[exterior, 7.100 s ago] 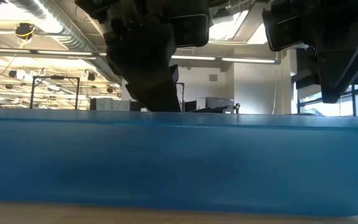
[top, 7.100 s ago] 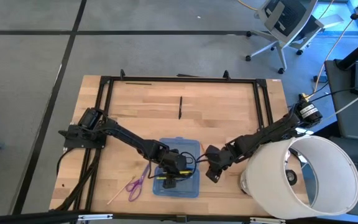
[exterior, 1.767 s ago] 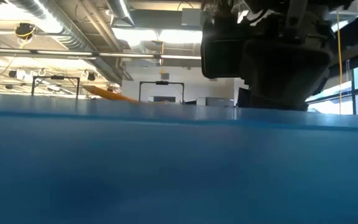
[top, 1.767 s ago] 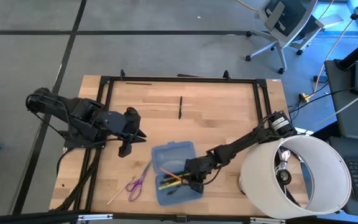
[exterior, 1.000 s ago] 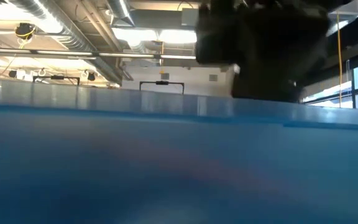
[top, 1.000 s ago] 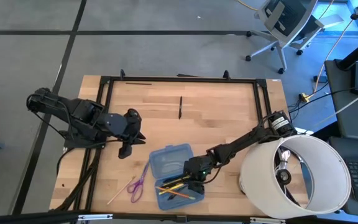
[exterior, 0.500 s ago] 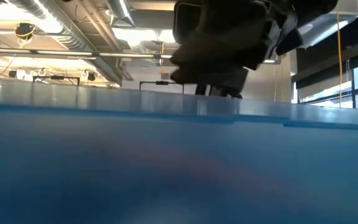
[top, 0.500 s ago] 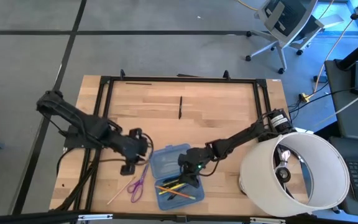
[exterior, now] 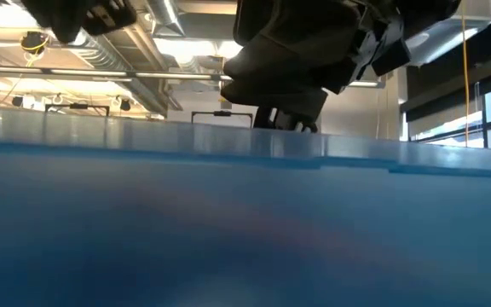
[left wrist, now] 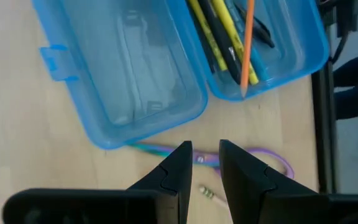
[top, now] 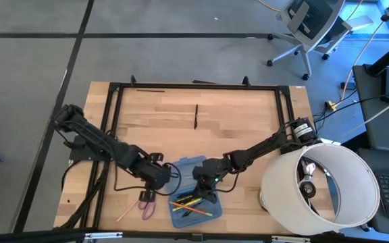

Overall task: Pick & place school supplies into a supply box
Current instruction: Put the violet scissors into the blue supply box

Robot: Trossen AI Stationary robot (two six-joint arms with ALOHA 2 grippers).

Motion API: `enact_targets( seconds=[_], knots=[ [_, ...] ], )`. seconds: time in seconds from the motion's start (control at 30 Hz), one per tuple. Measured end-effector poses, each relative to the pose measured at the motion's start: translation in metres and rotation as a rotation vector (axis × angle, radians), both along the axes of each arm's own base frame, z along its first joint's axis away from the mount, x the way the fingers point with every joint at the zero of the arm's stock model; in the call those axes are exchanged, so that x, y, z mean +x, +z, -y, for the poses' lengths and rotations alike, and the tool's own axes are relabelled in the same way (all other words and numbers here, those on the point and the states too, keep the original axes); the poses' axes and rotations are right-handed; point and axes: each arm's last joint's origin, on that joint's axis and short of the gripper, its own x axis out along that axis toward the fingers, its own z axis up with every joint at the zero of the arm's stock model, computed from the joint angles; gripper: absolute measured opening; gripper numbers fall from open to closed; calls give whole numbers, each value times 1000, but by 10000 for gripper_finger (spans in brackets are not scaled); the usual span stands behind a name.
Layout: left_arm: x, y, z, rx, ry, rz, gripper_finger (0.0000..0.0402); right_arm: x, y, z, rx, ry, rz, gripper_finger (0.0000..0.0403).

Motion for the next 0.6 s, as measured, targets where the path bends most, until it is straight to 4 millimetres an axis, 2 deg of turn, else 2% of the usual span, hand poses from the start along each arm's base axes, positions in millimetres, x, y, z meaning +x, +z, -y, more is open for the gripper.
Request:
enact_targets(
  seconds=[0.27,0.6],
  knots=[
    [20,-26,-1,-83,-76,-109,74,1,0,4,1,-12,-4,61],
    [36,-43,-9,-202,-206,-157,74,1,-1,4,0,-13,-15,61]
  ],
)
